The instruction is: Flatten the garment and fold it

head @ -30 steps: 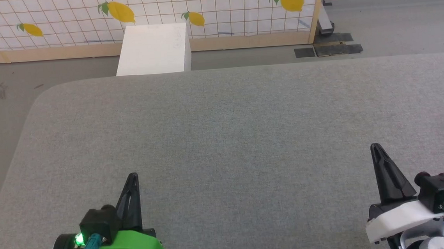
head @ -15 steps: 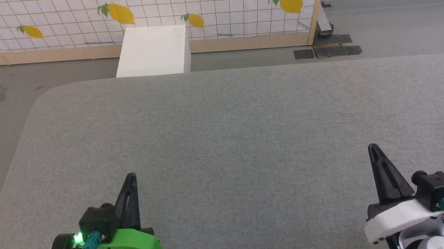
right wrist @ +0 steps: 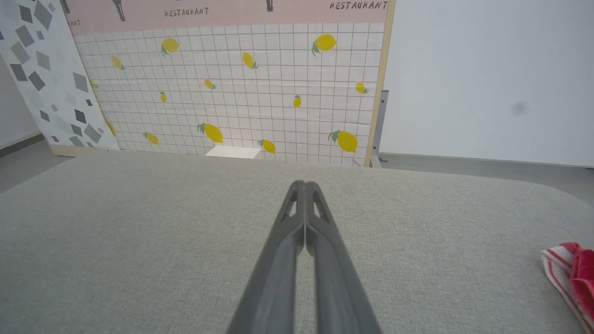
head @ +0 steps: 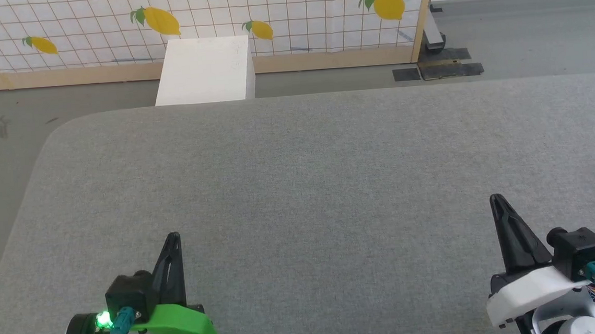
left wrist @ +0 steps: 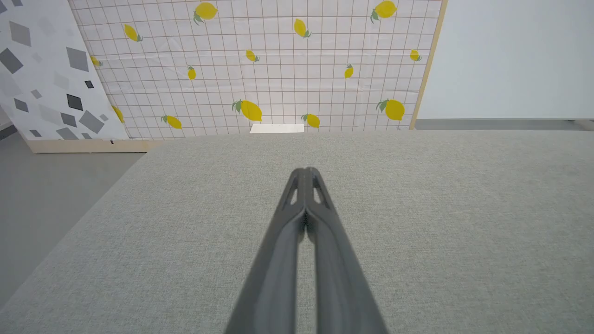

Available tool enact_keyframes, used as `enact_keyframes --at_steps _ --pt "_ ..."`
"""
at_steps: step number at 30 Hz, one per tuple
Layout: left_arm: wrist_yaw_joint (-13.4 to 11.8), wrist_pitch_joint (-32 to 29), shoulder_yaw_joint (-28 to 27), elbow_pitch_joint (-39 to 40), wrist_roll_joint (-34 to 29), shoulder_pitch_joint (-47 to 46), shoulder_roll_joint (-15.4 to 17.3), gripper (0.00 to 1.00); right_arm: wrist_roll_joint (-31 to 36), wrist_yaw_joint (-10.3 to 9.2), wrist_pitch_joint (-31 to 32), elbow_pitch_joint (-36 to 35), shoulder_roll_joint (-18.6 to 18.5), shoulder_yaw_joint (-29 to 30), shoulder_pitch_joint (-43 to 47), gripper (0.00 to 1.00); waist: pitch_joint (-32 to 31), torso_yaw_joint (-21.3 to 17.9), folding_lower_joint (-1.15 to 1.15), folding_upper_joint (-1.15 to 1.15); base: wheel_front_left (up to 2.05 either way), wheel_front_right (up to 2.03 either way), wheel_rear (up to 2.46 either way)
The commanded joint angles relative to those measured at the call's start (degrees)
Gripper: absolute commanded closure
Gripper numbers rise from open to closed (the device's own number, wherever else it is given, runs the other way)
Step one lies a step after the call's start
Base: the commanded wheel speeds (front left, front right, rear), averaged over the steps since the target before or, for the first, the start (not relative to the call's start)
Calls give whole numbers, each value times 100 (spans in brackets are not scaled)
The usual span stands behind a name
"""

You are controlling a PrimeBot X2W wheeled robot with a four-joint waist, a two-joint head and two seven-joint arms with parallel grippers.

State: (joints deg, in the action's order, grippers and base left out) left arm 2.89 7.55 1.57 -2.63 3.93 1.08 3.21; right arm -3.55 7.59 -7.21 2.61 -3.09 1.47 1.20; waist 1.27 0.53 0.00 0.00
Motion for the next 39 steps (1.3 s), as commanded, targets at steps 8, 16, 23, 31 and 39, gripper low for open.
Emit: enact_keyframes --at_steps 8,16,23,31,39 --pt "-76 -125 -35 63 -130 -59 -19 100 78 -6 117 -77 12 -33 -67 100 -17 -7 0 0 0 0 0" --pt "-107 -218 -53 93 -168 -66 -21 100 119 -6 205 -104 13 -50 -75 100 -33 -14 0 0 0 0 0" --pt "-135 -300 -69 119 -203 -73 -23 100 155 -7 284 -128 14 -65 -82 100 -48 -20 0 0 0 0 0" --pt "-174 -413 -91 155 -250 -82 -25 100 205 -7 393 -161 16 -85 -91 100 -67 -28 0 0 0 0 0" --pt "-206 -508 -109 185 -290 -89 -28 100 247 -8 484 -189 18 -102 -99 100 -84 -35 0 0 0 0 0"
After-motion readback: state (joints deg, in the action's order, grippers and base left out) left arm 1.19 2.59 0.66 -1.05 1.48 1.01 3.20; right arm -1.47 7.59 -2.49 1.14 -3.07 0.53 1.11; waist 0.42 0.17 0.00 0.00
